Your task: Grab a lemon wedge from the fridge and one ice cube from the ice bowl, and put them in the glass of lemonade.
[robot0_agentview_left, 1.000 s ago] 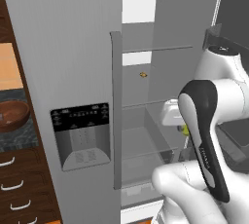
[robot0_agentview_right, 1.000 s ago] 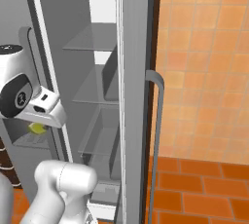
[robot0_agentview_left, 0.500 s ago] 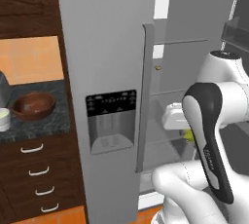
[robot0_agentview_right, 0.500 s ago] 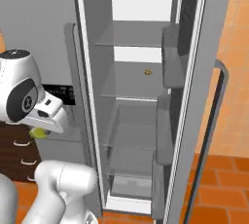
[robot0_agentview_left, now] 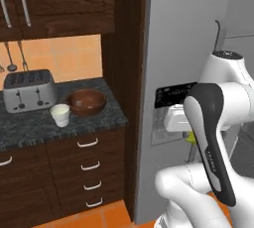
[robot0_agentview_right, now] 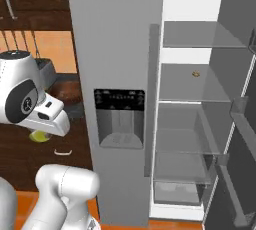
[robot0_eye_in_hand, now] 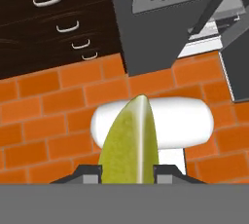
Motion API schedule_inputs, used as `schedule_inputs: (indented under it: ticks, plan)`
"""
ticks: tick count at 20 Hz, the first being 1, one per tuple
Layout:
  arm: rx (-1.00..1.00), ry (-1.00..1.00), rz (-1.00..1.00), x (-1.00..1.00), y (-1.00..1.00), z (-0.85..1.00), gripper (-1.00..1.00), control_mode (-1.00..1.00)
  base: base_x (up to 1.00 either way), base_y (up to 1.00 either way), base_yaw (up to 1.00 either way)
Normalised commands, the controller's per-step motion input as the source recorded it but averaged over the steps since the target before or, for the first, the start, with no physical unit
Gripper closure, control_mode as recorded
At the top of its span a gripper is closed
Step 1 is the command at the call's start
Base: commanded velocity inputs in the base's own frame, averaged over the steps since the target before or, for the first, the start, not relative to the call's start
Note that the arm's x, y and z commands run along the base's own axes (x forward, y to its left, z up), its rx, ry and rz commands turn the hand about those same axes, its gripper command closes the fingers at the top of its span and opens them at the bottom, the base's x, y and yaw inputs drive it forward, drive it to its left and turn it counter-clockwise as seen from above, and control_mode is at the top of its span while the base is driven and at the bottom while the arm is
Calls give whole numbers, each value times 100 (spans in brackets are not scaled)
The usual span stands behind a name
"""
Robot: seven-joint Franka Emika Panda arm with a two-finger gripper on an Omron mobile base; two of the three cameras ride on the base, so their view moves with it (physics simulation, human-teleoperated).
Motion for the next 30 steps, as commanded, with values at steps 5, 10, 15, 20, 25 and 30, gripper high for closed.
schedule_inputs:
  ticks: [5, 10, 15, 20, 25, 30]
  plan:
    - [0, 0, 0, 0, 0, 0, 100, 100, 12, 100, -14]
    - [0, 0, 0, 0, 0, 0, 100, 100, 43, 98, -5]
    - [0, 0, 0, 0, 0, 0, 100, 100, 66, 39, 1]
    - [0, 0, 0, 0, 0, 0, 100, 100, 48, -19, 4]
    - [0, 0, 0, 0, 0, 0, 100, 100, 65, -2, 2]
    - [0, 0, 0, 0, 0, 0, 100, 100, 65, 0, 1]
